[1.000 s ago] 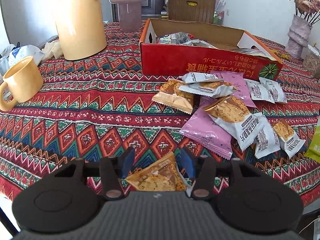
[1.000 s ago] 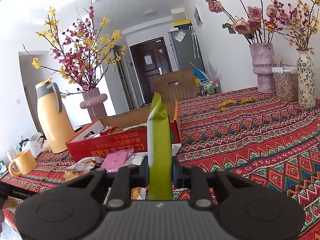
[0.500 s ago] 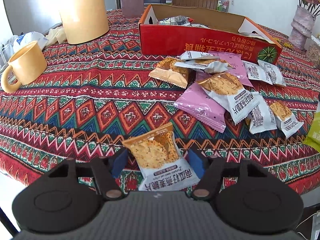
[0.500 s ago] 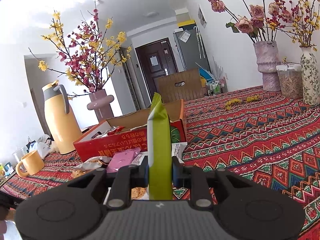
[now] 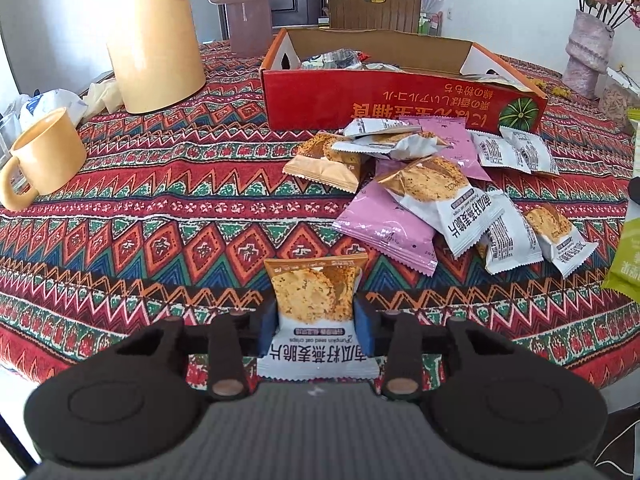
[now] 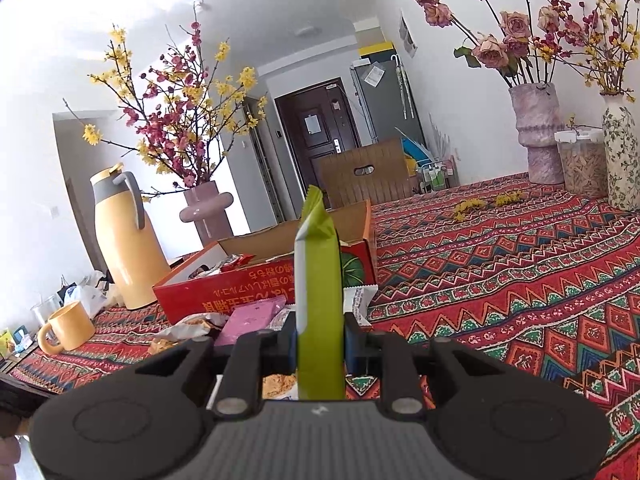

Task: Organize snacks
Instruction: 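Lift the cookie packet with the left tool toward the box, then lower the cookie packet with the left tool while the right tool lowers the bar into the box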

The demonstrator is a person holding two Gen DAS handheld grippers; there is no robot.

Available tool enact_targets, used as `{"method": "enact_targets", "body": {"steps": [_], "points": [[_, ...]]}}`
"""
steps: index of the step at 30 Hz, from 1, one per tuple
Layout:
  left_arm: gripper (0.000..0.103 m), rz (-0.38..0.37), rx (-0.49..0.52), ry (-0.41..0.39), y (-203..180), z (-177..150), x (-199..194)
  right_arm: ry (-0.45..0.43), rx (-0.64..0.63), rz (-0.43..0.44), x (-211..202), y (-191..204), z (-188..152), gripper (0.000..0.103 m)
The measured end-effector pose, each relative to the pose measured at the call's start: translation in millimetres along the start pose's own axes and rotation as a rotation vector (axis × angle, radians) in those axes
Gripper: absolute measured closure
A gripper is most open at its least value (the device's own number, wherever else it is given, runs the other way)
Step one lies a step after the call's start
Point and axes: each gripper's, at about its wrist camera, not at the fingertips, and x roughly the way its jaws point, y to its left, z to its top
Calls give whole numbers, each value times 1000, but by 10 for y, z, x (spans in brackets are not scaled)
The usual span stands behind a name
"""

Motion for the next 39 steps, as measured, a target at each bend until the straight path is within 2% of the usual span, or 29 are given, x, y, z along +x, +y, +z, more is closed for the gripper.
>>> {"method": "enact_targets", "body": {"steps": [10, 21, 29, 39], "points": [[63, -24, -2, -111, 38, 291, -119, -18, -38, 7, 96, 160, 144, 82], [63, -52, 2, -240, -23, 735, -165, -63, -85, 37, 346, 361, 447, 82], [63, -58, -18, -296, -48, 1146, -59, -102, -96, 72, 690, 490, 777, 82], [63, -46, -43, -356, -84, 1643, 119, -101, -87, 92, 1318, 613, 1198, 82]]}}
